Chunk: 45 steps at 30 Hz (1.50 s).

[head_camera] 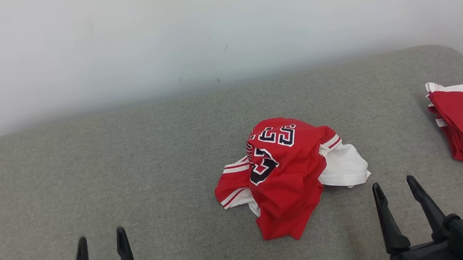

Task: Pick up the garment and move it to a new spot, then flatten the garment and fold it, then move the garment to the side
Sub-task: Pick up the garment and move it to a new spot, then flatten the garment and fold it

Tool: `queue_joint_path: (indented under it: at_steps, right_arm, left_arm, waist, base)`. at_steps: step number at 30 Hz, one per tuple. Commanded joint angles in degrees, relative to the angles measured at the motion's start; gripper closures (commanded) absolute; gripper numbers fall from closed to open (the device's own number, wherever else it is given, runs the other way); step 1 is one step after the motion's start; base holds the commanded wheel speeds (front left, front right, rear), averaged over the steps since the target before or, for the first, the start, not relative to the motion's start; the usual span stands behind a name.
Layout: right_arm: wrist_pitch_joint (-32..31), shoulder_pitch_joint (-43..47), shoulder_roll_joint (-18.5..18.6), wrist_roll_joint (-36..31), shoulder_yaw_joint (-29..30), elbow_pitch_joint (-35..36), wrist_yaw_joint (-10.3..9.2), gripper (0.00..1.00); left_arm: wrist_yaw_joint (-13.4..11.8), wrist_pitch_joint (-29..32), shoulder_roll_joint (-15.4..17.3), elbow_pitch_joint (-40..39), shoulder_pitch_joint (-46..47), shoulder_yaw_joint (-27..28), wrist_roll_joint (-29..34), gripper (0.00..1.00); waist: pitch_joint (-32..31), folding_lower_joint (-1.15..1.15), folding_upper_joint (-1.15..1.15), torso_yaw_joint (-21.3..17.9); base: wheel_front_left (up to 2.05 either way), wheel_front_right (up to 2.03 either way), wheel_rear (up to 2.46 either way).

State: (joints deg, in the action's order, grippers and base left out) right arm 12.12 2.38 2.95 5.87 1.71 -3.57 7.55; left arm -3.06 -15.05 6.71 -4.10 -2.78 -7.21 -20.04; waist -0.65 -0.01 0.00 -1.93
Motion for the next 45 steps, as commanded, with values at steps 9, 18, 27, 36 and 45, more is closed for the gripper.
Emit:
queue_joint_path:
  at_steps: [9,18,27,36,45]
  right_arm:
    - [1.14,1.50,-0.15,-1.18,1.06,-2.48,-0.14,0.00]
    - [1.53,2.94,-0.15,-1.87,1.44,-4.21,-0.14,0.00]
    - [1.57,1.50,-0.14,-0.64,0.70,-4.68,-0.14,0.00]
    - [1.76,1.33,-0.14,-0.70,0.77,-4.97,-0.14,0.00]
    - [1.87,1.37,-0.14,-0.57,0.68,-4.91,-0.14,0.00]
  left_arm:
    - [4.70,-0.16,-2.07,4.02,-6.33,5.57,7.70,0.00]
    - [7.10,-0.17,-3.03,8.81,-6.94,6.97,11.35,0.00]
    - [7.68,-0.17,-3.60,9.37,-5.72,7.05,11.55,0.00]
    - [8.08,-0.17,-3.82,9.71,-5.29,7.16,11.60,0.00]
    - [8.50,-0.17,-3.85,9.90,-5.27,7.16,11.89,0.00]
  waist:
    - [-0.28,0.01,0.00,-0.18]
    - [0.34,0.01,0.00,-0.48]
    - [0.56,0.01,0.00,-1.05]
    - [0.63,0.01,0.00,-1.20]
    - [0.65,0.01,0.00,-1.36]
  base:
    - [0.00,0.00,0.00]
    - [0.00,0.00,0.00]
    - [0.00,0.00,0.00]
    - [0.00,0.00,0.00]
    - [0.00,0.00,0.00]
